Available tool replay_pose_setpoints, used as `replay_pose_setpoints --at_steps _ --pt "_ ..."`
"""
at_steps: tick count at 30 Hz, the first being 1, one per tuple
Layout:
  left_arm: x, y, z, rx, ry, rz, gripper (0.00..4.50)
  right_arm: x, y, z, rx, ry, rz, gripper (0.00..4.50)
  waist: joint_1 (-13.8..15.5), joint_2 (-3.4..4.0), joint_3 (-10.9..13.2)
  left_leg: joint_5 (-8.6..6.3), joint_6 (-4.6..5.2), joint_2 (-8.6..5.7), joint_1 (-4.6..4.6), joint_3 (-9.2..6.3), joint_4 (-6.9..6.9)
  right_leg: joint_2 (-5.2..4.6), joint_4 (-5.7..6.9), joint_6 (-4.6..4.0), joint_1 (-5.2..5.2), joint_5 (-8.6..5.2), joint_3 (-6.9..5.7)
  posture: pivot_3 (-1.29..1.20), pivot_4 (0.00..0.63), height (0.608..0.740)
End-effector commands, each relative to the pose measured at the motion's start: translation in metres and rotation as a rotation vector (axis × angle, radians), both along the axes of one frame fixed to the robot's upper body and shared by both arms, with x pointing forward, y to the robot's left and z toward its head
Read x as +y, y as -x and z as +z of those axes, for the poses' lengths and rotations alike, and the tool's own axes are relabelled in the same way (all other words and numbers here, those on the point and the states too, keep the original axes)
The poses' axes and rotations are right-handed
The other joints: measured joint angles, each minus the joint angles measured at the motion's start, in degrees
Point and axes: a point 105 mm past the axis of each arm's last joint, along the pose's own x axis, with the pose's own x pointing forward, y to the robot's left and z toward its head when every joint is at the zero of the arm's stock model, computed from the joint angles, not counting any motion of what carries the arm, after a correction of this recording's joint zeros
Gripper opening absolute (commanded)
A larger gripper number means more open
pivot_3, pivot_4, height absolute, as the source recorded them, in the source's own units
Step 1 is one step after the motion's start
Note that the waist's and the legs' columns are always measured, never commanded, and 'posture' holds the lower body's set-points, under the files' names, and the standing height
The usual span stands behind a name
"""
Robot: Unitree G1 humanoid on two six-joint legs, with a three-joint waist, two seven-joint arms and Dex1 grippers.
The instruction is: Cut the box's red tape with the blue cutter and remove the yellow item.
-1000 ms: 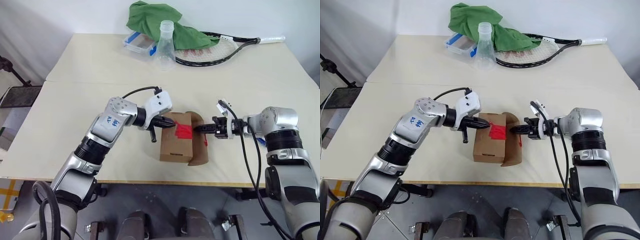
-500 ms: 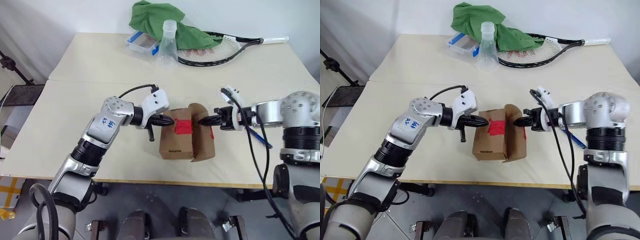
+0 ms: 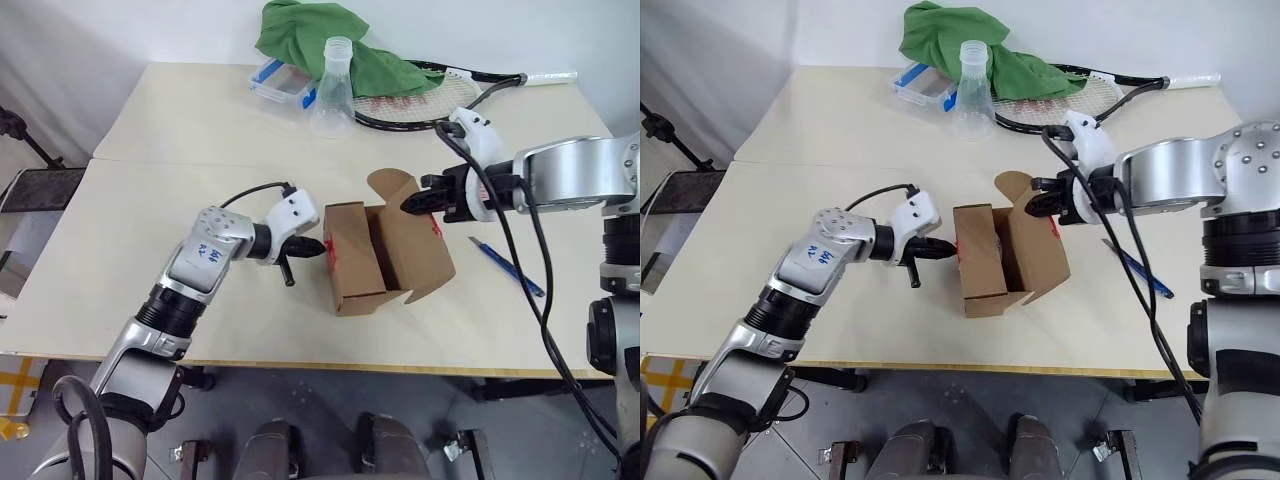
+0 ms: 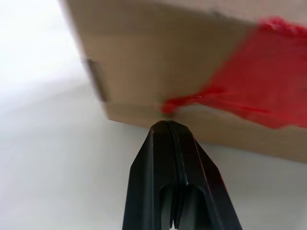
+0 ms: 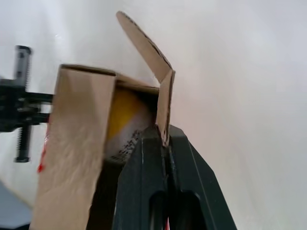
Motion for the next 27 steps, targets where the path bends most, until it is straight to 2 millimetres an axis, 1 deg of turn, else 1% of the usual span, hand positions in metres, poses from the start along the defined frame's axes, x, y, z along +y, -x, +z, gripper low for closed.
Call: replay_pose_setpoints --at_steps 1,3,5,7,10,12,14,16,18,21,27 --pt "0.005 0.007 0.046 -0.028 0.135 -0.041 0.00 0.004 0.003 0.007 -0.050 0.030 -0.013 0.04 0.0 0.00 0.0 0.00 0.00 0.01 -0.03 0.00 0.00 0.01 -0.04 0.00 -0.01 0.00 -0.01 0.00 0.150 0.740" --pt "0.007 0.012 0.071 -0.026 0.215 -0.079 0.00 0.004 0.002 0.003 -0.041 0.036 -0.019 0.04 0.0 -0.01 0.0 0.00 0.00 0.04 -0.10 -0.03 0.02 0.02 -0.07 0.00 -0.04 0.00 -0.04 0.00 0.150 0.740" --pt "0.001 0.015 0.086 -0.051 0.253 -0.119 0.00 0.005 0.002 0.000 -0.034 0.030 -0.019 0.04 0.2 -0.02 0.0 0.00 0.00 0.04 -0.18 -0.09 0.04 0.01 -0.09 0.00 -0.06 0.00 -0.09 0.00 0.150 0.740" --pt "-0.009 0.017 0.089 -0.058 0.248 -0.156 0.00 0.006 0.002 -0.001 -0.033 0.035 -0.019 0.04 0.3 -0.01 0.0 -0.01 0.01 0.00 -0.20 -0.13 0.03 -0.01 -0.11 0.00 -0.06 0.00 -0.11 0.00 0.150 0.740" --pt "-0.020 0.018 0.080 -0.060 0.209 -0.193 0.00 0.008 0.002 -0.001 -0.036 0.033 -0.021 0.04 0.3 -0.02 0.0 -0.01 0.03 -0.02 -0.19 -0.10 0.00 -0.01 -0.13 0.01 -0.06 0.00 -0.10 0.00 0.150 0.740" --pt "-0.025 0.017 0.063 -0.057 0.130 -0.218 0.00 0.010 0.001 -0.001 -0.038 0.037 -0.021 0.04 0.1 -0.01 0.0 -0.01 0.03 0.00 -0.20 -0.10 0.00 0.02 -0.13 0.01 -0.06 0.00 -0.13 0.00 0.150 0.740" --pt "-0.026 0.017 0.053 -0.056 0.075 -0.234 0.00 0.010 0.001 -0.001 -0.042 0.043 -0.024 0.04 0.0 -0.01 0.0 -0.01 0.02 0.01 -0.20 -0.08 -0.02 0.03 -0.14 0.01 -0.07 0.00 -0.12 0.00 0.150 0.740" --pt "-0.025 0.017 0.050 -0.058 0.053 -0.244 0.00 0.009 0.002 0.000 -0.046 0.046 -0.027 0.04 0.0 -0.01 0.0 -0.01 0.02 0.02 -0.22 -0.05 -0.02 0.04 -0.13 0.00 -0.13 0.00 -0.10 0.00 0.150 0.740" --pt "-0.020 0.018 0.049 -0.048 0.038 -0.248 0.00 0.008 0.001 0.000 -0.051 0.048 -0.035 0.04 0.0 -0.01 0.0 -0.01 0.02 0.03 -0.36 -0.04 0.00 0.04 -0.10 0.01 -0.32 0.00 -0.08 0.00 0.150 0.740" --pt "-0.010 0.019 0.039 -0.033 -0.034 -0.257 0.00 0.006 0.002 0.000 -0.052 0.051 -0.040 0.04 0.0 -0.01 0.0 -0.01 0.02 0.03 -0.57 -0.01 0.05 0.04 0.00 0.01 -0.58 0.00 -0.05 0.00 0.150 0.740" --pt "0.020 0.028 0.016 0.039 -0.214 -0.264 0.00 0.002 0.002 0.001 -0.056 0.061 -0.044 0.04 -0.2 0.01 0.0 -0.01 0.02 0.05 -0.58 0.07 0.05 0.04 0.13 0.00 -0.68 0.00 -0.04 0.00 0.150 0.740"
